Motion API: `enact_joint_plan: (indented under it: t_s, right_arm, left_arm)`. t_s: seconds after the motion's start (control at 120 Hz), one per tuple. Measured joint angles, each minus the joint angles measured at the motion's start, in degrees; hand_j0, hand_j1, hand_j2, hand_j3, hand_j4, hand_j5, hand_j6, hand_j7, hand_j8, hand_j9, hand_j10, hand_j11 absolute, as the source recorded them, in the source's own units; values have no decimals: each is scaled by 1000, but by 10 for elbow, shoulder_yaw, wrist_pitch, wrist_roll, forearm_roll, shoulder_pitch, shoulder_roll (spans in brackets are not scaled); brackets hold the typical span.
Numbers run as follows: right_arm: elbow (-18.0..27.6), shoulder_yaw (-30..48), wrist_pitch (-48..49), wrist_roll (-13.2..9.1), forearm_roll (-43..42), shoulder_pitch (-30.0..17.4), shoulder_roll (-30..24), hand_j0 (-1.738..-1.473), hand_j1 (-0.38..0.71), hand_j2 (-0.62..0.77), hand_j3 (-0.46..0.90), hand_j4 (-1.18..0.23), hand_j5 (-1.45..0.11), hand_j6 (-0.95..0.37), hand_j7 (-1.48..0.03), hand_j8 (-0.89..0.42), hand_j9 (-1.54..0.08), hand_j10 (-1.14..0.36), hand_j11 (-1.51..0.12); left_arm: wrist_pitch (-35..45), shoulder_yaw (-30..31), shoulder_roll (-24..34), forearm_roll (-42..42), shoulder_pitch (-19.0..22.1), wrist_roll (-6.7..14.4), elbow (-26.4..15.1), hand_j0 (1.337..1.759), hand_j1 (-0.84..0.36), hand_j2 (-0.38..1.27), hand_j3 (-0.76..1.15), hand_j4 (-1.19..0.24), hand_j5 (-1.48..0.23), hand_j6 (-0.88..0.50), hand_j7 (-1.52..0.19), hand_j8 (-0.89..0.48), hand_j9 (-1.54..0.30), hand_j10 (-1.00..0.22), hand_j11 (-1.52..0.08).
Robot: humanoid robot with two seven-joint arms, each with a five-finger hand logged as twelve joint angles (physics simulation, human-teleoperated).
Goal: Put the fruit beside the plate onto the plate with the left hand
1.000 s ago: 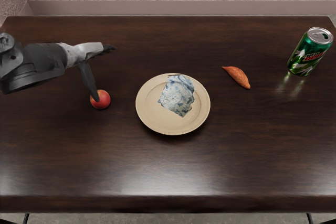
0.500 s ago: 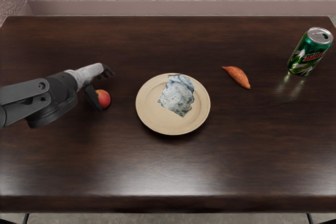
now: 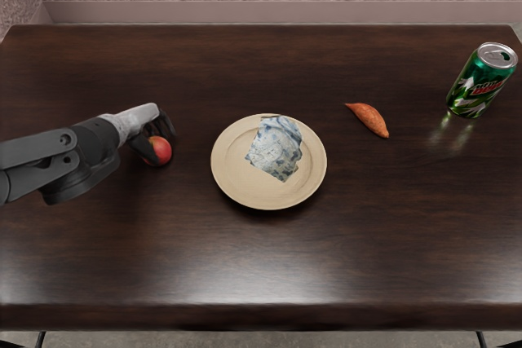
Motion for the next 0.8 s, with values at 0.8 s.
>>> enact_joint_plan:
  t_s: [0.8]
  right_arm:
    - [0, 0, 0, 0, 0, 0, 0, -1658, -327, -4, 0, -19, -24, -19, -24, -19, -24, -19, -24]
  left_arm:
    - [1, 18, -4, 5, 4, 1, 7, 1647, -291, 250, 0, -667, -794, -434, -876, -381, -940, -677, -941]
